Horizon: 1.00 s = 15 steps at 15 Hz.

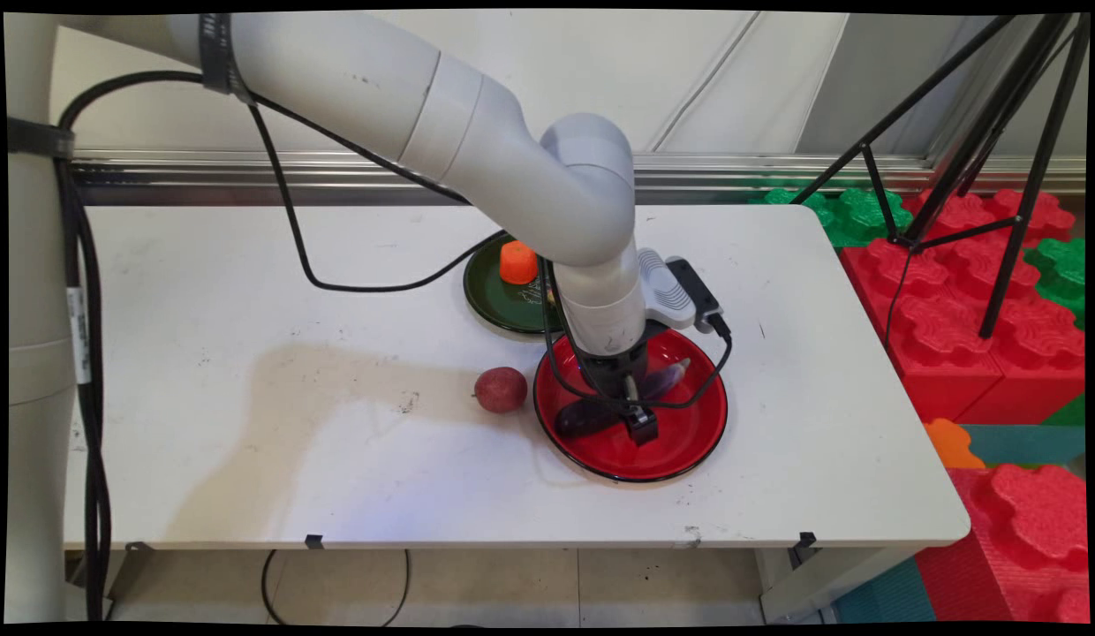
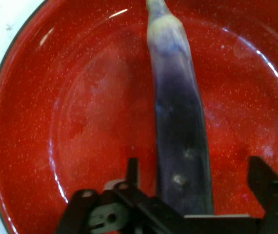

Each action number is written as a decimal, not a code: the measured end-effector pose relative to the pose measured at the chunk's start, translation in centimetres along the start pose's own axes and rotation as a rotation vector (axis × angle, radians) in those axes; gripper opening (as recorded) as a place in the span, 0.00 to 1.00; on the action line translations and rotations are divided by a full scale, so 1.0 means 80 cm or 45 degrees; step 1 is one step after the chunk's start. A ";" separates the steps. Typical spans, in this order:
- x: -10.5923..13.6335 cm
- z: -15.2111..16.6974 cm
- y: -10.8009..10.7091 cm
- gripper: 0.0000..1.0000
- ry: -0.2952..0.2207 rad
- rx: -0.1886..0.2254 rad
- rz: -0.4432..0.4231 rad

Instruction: Pick up the eggplant from the red plate, then place the picked object on the table

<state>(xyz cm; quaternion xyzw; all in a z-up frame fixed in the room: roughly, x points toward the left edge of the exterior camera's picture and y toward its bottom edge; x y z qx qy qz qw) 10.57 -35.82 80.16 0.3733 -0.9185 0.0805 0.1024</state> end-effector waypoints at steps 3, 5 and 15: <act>0.002 0.007 -0.001 0.00 0.014 -0.009 0.004; 0.003 0.007 -0.001 0.00 0.029 -0.009 0.010; 0.002 -0.064 -0.010 0.00 0.113 0.052 0.020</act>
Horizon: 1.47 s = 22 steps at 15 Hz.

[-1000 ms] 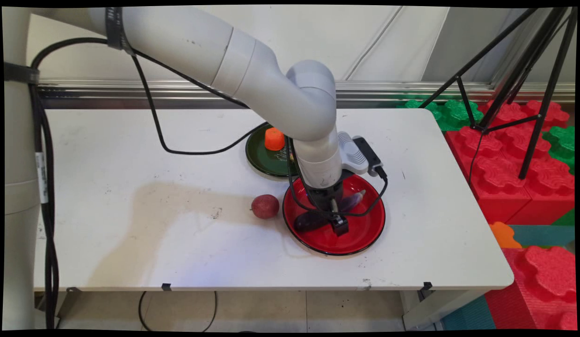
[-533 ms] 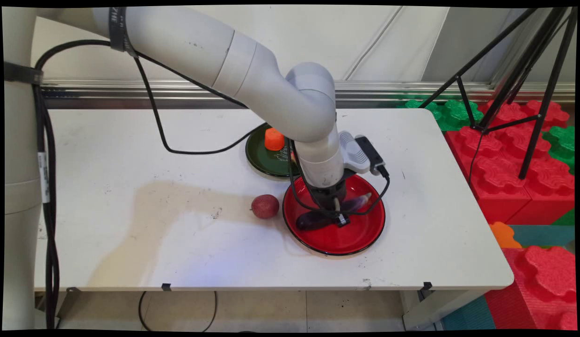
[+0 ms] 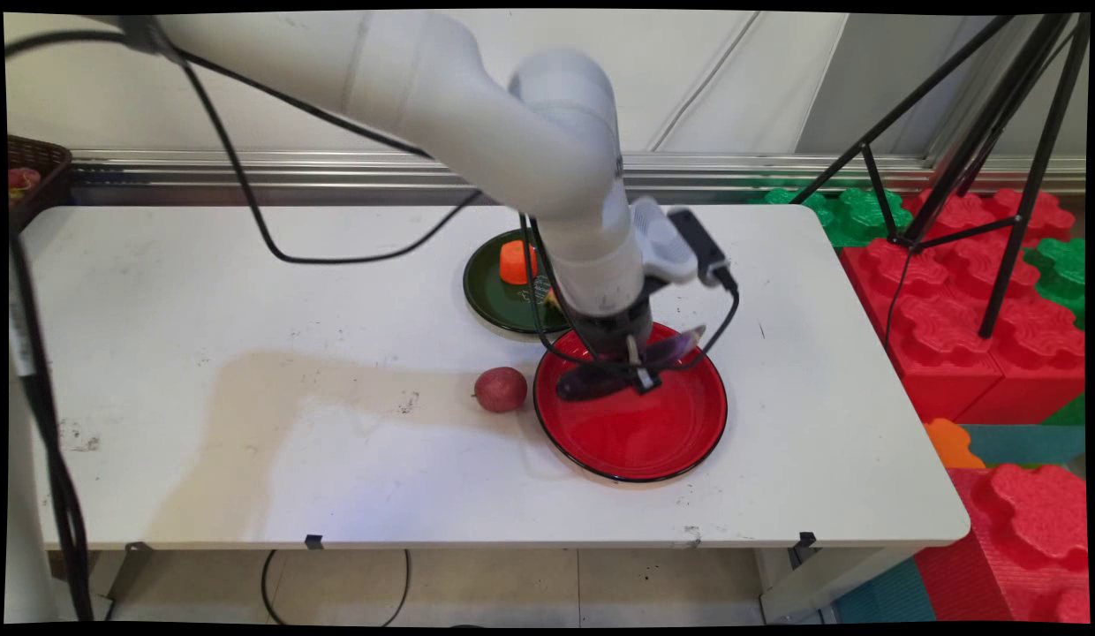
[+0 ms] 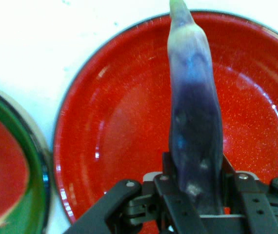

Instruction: Place the picked object on the table

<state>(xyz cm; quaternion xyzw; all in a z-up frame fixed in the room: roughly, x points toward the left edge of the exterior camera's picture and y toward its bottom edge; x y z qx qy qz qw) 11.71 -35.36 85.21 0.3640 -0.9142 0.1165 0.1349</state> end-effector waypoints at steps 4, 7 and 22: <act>0.001 -0.063 -0.011 0.00 0.052 0.028 0.037; -0.005 -0.104 -0.022 0.00 0.080 0.040 0.033; -0.127 -0.259 -0.091 0.00 0.130 0.202 -0.077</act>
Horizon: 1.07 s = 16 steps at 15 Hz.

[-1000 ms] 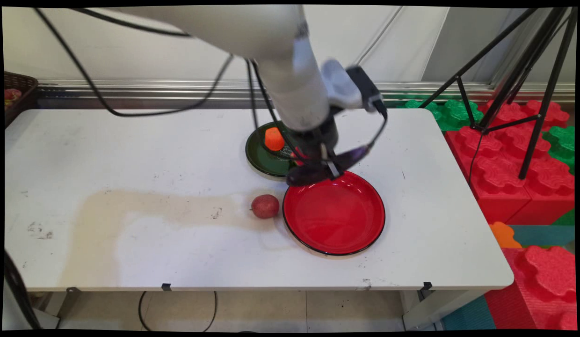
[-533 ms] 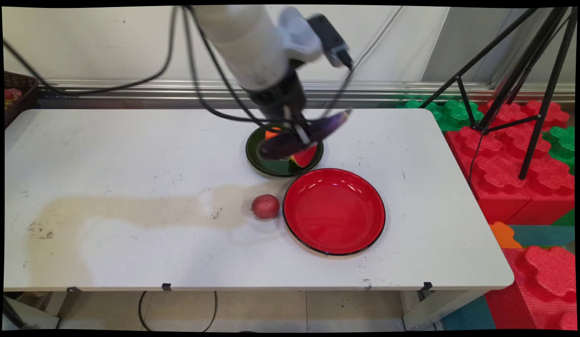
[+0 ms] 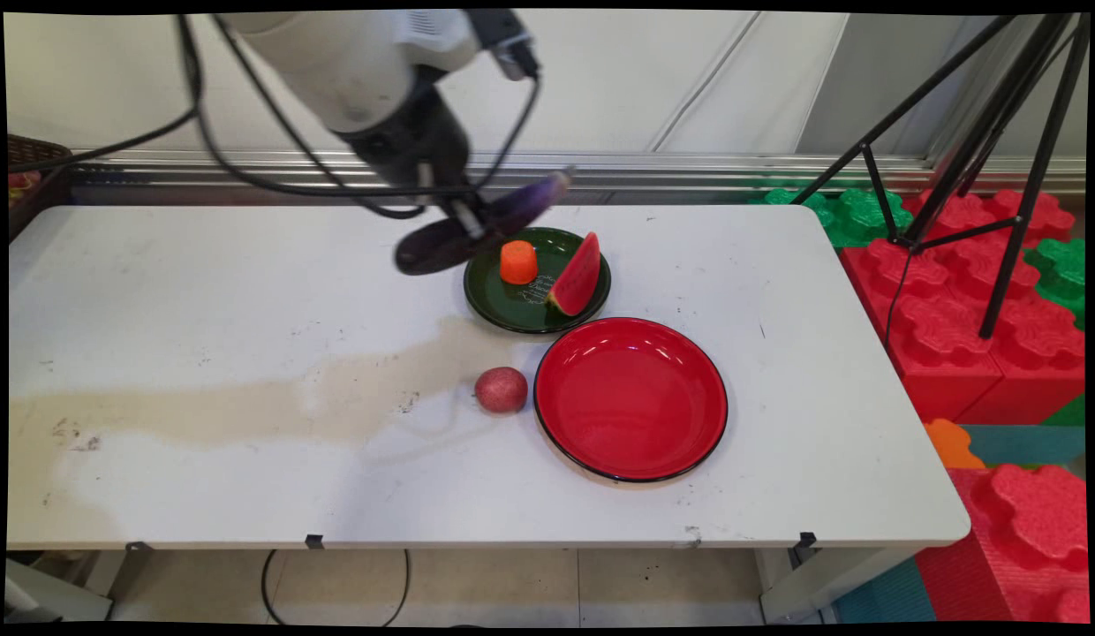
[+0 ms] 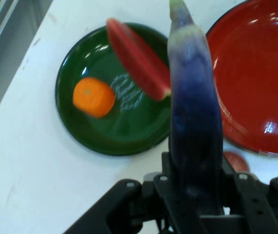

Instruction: Place the picked object on the table

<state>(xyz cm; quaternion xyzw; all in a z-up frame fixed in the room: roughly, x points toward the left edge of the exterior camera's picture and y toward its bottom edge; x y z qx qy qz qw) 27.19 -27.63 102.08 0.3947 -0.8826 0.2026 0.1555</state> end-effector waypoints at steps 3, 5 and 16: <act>-0.027 -0.007 -0.009 0.00 -0.031 0.037 -0.051; -0.042 -0.007 -0.013 0.00 -0.050 0.059 -0.088; -0.103 0.049 -0.049 0.00 -0.190 0.138 -0.200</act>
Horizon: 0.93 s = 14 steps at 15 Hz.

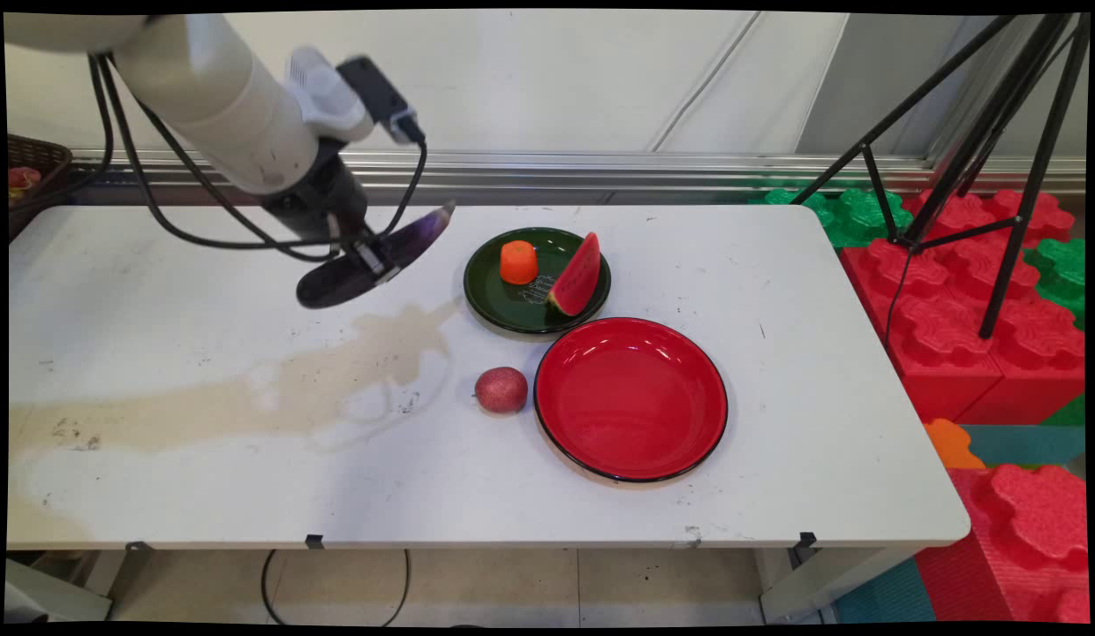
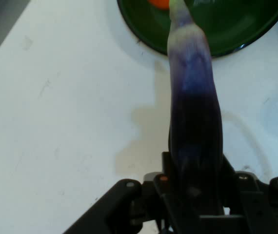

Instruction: Place the picked object on the table

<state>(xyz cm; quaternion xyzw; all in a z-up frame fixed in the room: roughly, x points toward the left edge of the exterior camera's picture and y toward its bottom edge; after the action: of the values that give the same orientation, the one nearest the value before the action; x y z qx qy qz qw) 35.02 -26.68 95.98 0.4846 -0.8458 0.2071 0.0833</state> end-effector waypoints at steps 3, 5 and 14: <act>-0.011 0.027 -0.007 0.00 -0.056 -0.002 0.003; -0.018 0.048 -0.011 0.00 -0.095 -0.008 0.015; -0.025 0.127 -0.011 0.00 -0.166 -0.039 0.068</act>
<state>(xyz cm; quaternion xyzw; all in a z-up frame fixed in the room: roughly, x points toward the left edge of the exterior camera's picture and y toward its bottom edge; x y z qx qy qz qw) 37.43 -29.92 86.40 0.4730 -0.8651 0.1645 0.0300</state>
